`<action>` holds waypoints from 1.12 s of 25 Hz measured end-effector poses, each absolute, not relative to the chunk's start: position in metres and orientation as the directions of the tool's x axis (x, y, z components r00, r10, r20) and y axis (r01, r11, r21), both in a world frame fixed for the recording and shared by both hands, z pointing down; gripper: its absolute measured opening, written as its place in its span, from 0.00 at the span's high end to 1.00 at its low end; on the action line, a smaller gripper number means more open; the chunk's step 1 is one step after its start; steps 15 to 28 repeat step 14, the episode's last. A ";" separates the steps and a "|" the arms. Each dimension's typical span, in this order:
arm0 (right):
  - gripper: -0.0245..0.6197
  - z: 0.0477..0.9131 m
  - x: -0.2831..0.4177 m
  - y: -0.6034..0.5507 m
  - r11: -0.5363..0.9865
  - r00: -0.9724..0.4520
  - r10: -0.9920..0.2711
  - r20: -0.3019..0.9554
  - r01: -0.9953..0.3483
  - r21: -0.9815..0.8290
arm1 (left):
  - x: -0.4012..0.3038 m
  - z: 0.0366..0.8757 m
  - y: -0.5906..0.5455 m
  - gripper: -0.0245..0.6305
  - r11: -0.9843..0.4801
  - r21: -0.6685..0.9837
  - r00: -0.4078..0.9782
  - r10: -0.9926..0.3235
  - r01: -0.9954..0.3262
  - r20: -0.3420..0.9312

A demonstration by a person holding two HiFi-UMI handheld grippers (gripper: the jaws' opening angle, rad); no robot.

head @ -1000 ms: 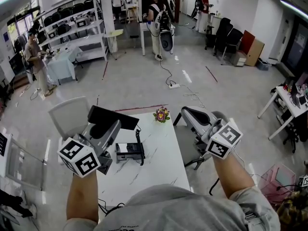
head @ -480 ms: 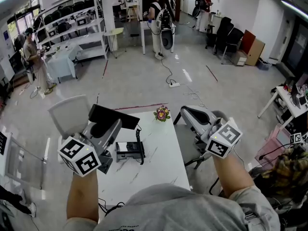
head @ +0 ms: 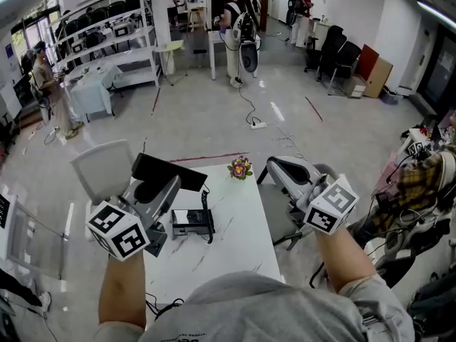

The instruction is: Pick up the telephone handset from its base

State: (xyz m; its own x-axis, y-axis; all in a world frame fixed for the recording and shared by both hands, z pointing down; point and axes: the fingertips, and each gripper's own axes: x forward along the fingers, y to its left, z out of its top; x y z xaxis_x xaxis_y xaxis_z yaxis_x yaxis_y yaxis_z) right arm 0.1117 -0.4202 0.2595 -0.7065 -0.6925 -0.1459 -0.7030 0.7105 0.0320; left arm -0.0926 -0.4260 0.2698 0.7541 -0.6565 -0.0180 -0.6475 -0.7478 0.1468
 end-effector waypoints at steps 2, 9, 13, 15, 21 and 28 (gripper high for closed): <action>0.96 0.259 0.111 -0.421 0.711 -0.707 -0.692 -0.145 -0.703 0.033 | -0.093 0.269 -0.426 0.75 -0.748 0.147 0.754 -0.656 -0.648 -0.016; 0.96 0.259 0.107 -0.421 0.713 -0.710 -0.690 -0.140 -0.700 0.042 | -0.094 0.269 -0.427 0.75 -0.753 0.145 0.759 -0.651 -0.642 -0.022; 0.96 0.257 0.106 -0.421 0.714 -0.712 -0.689 -0.136 -0.699 0.044 | -0.095 0.266 -0.425 0.75 -0.750 0.148 0.756 -0.654 -0.645 -0.016; 0.96 0.256 0.106 -0.420 0.714 -0.713 -0.688 -0.135 -0.698 0.045 | -0.094 0.265 -0.424 0.75 -0.749 0.148 0.756 -0.654 -0.645 -0.015; 0.96 0.256 0.106 -0.420 0.714 -0.713 -0.688 -0.135 -0.698 0.045 | -0.094 0.265 -0.424 0.75 -0.749 0.148 0.756 -0.654 -0.645 -0.015; 0.96 0.256 0.106 -0.420 0.714 -0.713 -0.688 -0.135 -0.698 0.045 | -0.094 0.265 -0.424 0.75 -0.749 0.148 0.756 -0.654 -0.645 -0.015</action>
